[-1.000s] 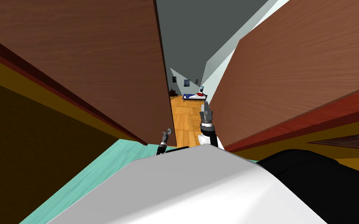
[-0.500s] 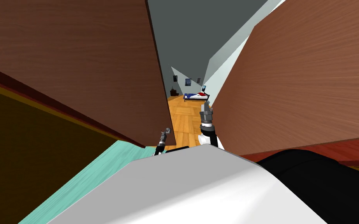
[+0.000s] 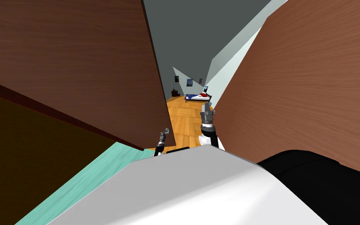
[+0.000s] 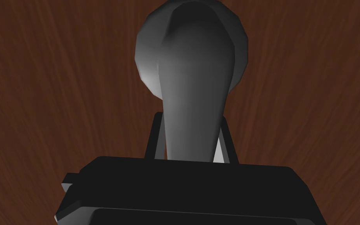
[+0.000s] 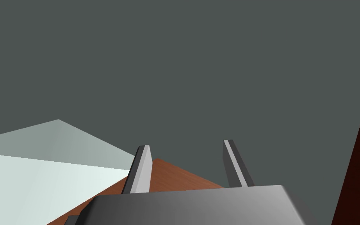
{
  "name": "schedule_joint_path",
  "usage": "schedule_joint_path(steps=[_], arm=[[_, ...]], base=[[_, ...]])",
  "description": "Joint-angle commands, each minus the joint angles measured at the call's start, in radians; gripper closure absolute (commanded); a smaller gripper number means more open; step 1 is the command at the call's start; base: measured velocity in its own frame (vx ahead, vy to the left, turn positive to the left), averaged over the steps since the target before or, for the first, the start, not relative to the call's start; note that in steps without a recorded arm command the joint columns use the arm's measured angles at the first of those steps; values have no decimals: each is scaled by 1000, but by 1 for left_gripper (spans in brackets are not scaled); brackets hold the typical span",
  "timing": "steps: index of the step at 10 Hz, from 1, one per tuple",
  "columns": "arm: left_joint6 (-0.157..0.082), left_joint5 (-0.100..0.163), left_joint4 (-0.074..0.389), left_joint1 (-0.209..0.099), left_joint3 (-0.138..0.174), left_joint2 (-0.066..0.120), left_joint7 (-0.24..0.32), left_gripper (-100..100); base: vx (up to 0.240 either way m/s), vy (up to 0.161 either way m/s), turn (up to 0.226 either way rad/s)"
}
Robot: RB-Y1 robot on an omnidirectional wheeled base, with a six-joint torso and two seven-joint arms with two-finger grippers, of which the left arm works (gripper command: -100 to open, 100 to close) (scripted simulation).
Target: Push the door open
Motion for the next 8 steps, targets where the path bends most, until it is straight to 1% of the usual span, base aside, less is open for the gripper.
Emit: schedule_joint_path(steps=[1, 3, 4, 5, 8], arm=[[4, 12, -10, -4, 34, 9, -6, 100], [4, 18, -5, -8, 52, 7, -11, 100], [4, 24, 0, -12, 69, 3, -16, 100], [5, 27, 2, -14, 77, 2, -18, 100], [5, 44, 14, -24, 124, -12, -31, 100]], base=[[126, -80, 73], [115, -105, 60], [136, -108, 77], [128, -99, 65], [175, -124, 82]])
